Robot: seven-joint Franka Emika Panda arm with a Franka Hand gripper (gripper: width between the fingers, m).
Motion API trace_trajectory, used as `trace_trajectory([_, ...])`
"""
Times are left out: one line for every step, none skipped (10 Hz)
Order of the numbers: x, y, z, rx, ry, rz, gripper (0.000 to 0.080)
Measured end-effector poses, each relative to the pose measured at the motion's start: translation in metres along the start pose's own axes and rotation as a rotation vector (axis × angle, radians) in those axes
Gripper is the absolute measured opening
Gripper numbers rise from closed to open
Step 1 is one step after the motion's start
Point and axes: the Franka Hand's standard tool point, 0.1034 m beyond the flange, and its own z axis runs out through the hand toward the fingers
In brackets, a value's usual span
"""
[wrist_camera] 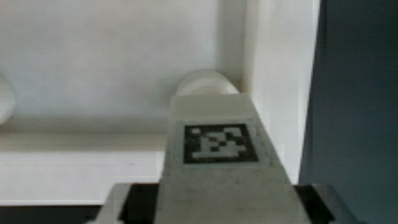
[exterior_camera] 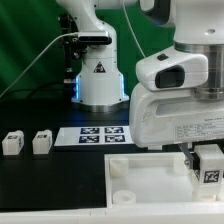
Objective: Assemble one leg
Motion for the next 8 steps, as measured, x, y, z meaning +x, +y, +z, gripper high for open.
trace_trajectory([0.0, 0.0, 0.0, 0.0, 0.0, 0.0, 0.0294])
trace_trajectory([0.0, 0.0, 0.0, 0.0, 0.0, 0.0, 0.0294])
trace_trajectory([0.0, 0.0, 0.0, 0.0, 0.0, 0.0, 0.0294])
trace_trajectory([0.0, 0.0, 0.0, 0.0, 0.0, 0.0, 0.0294])
trace_trajectory([0.0, 0.0, 0.0, 0.0, 0.0, 0.0, 0.0294])
trace_trajectory([0.0, 0.0, 0.0, 0.0, 0.0, 0.0, 0.0294])
trace_trajectory([0.0, 0.0, 0.0, 0.0, 0.0, 0.0, 0.0294])
trace_trajectory([0.0013, 0.0008, -0.0015, 0.002, 0.012, 0.103, 0.0294])
